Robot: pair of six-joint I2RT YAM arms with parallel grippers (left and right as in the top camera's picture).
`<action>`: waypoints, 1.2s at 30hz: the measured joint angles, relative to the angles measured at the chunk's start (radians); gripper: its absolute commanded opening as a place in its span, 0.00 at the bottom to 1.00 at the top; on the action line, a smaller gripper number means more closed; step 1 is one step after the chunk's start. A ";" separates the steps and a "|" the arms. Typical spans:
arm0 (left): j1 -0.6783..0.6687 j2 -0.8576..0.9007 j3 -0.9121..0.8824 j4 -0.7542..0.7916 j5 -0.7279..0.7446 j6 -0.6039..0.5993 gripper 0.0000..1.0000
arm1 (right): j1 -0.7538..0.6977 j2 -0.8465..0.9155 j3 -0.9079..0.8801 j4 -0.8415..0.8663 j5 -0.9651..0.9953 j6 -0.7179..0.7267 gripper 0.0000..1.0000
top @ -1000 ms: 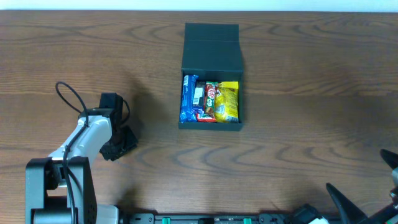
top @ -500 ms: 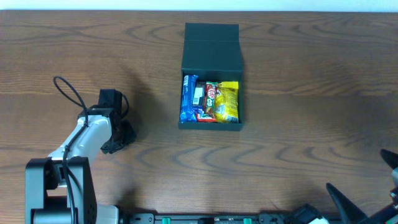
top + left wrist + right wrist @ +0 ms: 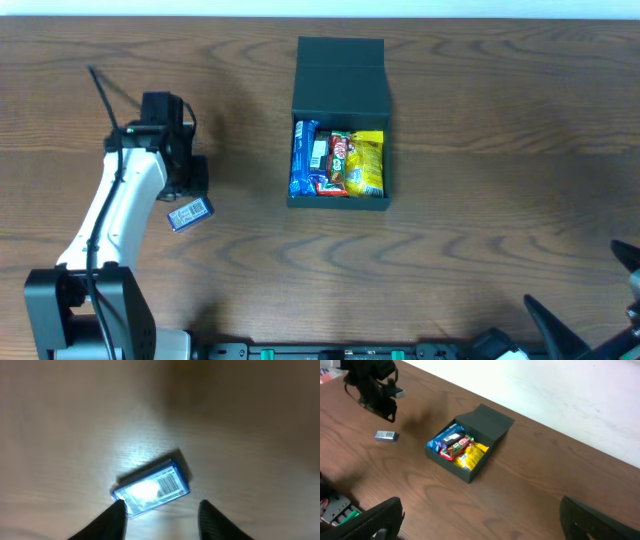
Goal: Pack container
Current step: 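Grasp the small blue-and-white pack with the left gripper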
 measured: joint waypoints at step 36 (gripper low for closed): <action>0.031 0.225 0.000 -0.096 -0.013 0.825 0.78 | 0.000 0.000 0.000 0.000 -0.003 0.003 0.99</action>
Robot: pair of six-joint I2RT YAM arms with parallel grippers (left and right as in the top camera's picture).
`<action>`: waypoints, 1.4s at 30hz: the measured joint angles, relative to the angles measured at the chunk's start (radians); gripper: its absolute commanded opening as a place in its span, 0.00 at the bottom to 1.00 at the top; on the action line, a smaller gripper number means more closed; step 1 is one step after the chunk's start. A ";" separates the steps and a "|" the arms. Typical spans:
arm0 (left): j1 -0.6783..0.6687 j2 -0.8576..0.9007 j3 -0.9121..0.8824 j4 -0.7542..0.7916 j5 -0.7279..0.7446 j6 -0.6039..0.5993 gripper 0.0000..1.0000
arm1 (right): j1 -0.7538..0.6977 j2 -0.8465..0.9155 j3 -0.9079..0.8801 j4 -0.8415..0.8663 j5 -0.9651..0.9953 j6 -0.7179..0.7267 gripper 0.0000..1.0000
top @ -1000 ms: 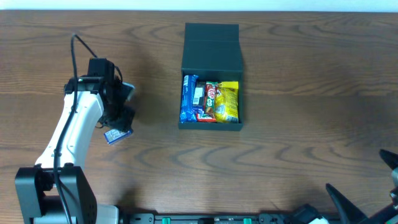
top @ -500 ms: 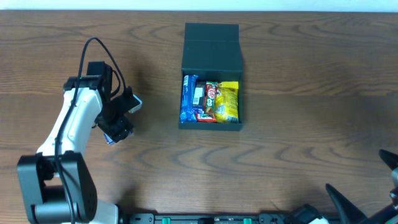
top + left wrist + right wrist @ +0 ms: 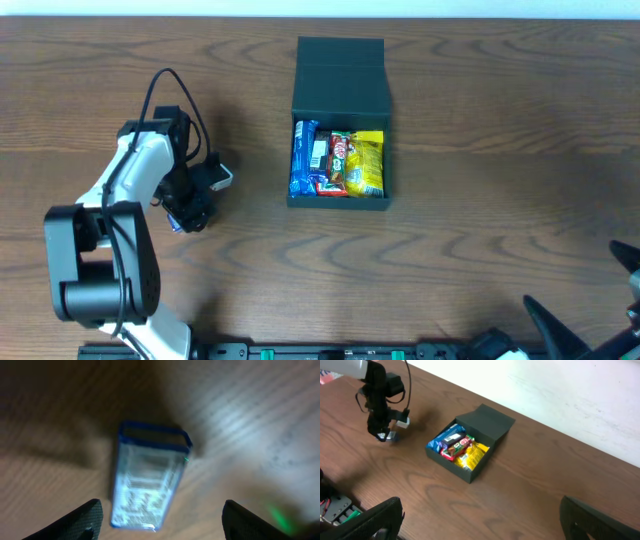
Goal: Pack container
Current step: 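Grasp the small blue-and-white pack with the left gripper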
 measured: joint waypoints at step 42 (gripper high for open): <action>0.000 0.038 -0.059 0.172 -0.017 0.043 0.33 | 0.000 0.000 0.000 0.000 0.000 0.015 0.99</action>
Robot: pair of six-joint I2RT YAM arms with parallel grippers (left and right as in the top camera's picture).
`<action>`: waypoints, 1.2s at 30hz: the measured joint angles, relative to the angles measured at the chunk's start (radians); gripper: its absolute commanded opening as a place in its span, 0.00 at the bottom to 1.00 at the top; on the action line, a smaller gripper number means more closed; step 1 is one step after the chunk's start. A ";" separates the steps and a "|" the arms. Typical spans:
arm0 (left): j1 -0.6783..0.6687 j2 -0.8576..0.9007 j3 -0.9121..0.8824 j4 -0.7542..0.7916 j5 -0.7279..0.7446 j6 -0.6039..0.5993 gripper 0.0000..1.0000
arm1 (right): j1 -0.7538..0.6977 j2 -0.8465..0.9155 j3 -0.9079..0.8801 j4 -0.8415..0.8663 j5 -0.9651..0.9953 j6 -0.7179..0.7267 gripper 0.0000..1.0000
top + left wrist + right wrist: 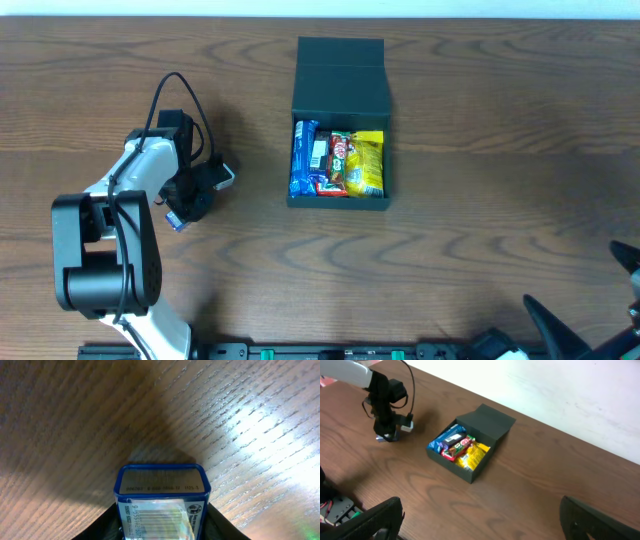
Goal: Pack container
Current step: 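Grasp the small blue-and-white pack with the left gripper, then carry the small pack over the box and lower it in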
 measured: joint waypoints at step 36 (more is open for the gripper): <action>-0.399 0.015 0.750 0.002 -0.023 -0.988 0.06 | 0.000 0.000 -0.001 0.001 0.000 0.008 0.99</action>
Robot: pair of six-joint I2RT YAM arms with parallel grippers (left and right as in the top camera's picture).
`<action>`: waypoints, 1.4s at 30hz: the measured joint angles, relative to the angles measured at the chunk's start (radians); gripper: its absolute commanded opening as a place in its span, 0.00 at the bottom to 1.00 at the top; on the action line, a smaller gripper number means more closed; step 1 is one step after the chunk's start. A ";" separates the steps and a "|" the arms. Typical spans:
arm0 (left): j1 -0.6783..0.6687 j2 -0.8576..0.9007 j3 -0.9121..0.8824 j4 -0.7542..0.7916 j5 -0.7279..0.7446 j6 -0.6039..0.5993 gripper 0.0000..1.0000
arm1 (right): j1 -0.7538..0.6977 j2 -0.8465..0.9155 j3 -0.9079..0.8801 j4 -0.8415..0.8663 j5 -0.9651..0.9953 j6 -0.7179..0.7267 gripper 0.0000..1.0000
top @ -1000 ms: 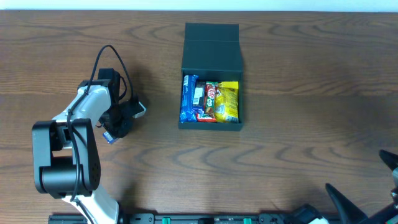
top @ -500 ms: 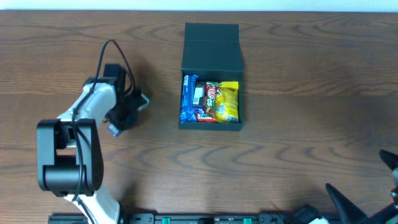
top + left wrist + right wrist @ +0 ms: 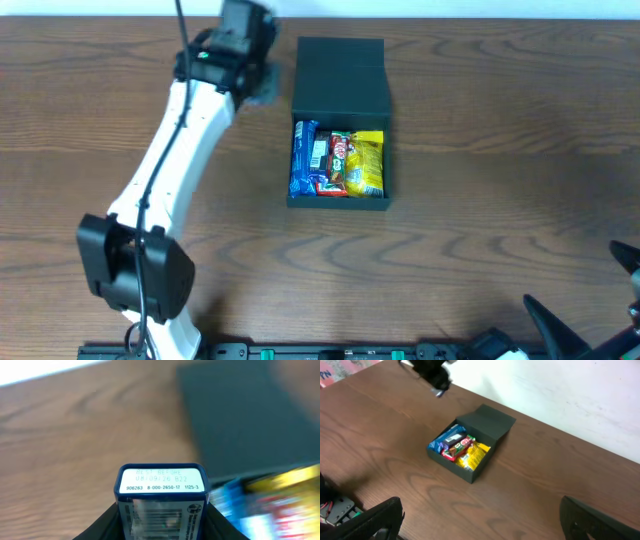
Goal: Pack container
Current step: 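Carry the small pack over the box and lower it in, then release the small pack into the box's right corner and withdraw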
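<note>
A dark green box (image 3: 338, 195) stands open in the middle of the table with its lid (image 3: 340, 70) folded back, holding blue, red and yellow snack packs (image 3: 338, 163). My left gripper (image 3: 161, 522) is shut on a small blue pack (image 3: 161, 491) with a barcode and date stamp, raised in the air just left of the lid. In the overhead view the left gripper (image 3: 250, 50) blurs near the far edge. In the right wrist view the box (image 3: 468, 442) lies far ahead. My right gripper (image 3: 480, 517) stands open near the front right corner, holding nothing.
The brown wooden table (image 3: 480, 200) surrounds the box. A white wall (image 3: 570, 390) runs behind the far edge. The left arm (image 3: 170, 160) stretches diagonally from the front left base toward the box lid.
My left gripper was down at the table's left, shut on the blue pack. Now it is raised with the pack beside the box lid at the far side. The right arm is unchanged.
The blue pack lay flat on the table at the left with my left gripper open above it. Then the gripper stood open around the pack, then shut on it on the table. Now the pack is held in the air next to the box.
</note>
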 measured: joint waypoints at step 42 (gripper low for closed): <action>-0.392 0.270 0.035 -0.161 0.005 -0.558 0.72 | 0.000 0.000 0.000 -0.001 0.000 0.021 0.99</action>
